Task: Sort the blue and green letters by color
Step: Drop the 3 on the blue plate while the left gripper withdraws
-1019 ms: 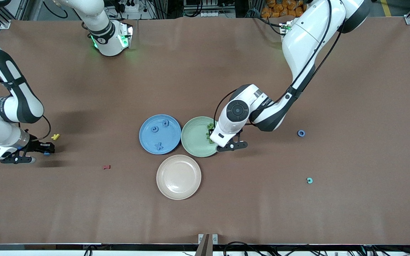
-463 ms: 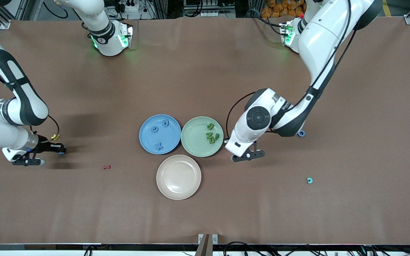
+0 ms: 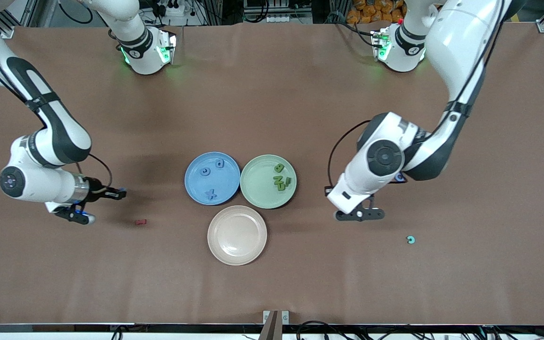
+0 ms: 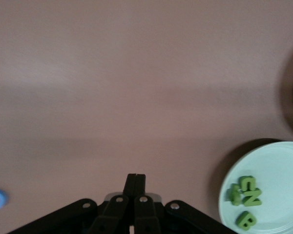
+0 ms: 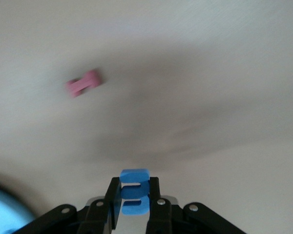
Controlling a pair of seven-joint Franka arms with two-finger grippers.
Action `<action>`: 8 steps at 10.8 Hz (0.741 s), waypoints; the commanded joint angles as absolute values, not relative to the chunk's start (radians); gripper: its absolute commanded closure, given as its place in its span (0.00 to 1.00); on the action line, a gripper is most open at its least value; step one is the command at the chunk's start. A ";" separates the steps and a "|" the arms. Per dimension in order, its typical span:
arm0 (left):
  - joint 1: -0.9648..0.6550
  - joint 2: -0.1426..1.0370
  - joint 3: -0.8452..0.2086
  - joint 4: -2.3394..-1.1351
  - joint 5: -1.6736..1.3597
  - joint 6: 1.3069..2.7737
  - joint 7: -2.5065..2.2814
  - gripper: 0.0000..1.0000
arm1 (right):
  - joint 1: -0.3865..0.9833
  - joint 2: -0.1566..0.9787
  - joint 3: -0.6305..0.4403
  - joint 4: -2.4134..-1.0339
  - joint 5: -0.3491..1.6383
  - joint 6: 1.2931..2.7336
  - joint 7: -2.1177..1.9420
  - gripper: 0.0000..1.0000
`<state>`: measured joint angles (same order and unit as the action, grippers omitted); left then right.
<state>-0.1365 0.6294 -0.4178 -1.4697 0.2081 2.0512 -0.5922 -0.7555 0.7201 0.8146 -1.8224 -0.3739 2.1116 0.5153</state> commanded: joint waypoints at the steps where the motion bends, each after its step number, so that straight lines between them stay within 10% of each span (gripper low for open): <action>1: -0.066 0.514 -0.425 -1.491 0.134 1.968 -0.479 1.00 | -0.707 0.727 0.896 -1.813 -0.255 2.057 0.717 1.00; 8: 0.061 0.250 -0.417 -1.483 0.133 1.711 -0.233 1.00 | -0.540 0.729 0.911 -1.813 -0.016 2.075 0.887 1.00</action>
<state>0.0484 0.3310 -0.4203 -1.4611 0.1573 1.7720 -0.2640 -0.5750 0.7208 0.9071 -1.8219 -0.0806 2.0625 0.8532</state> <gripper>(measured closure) 0.991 0.731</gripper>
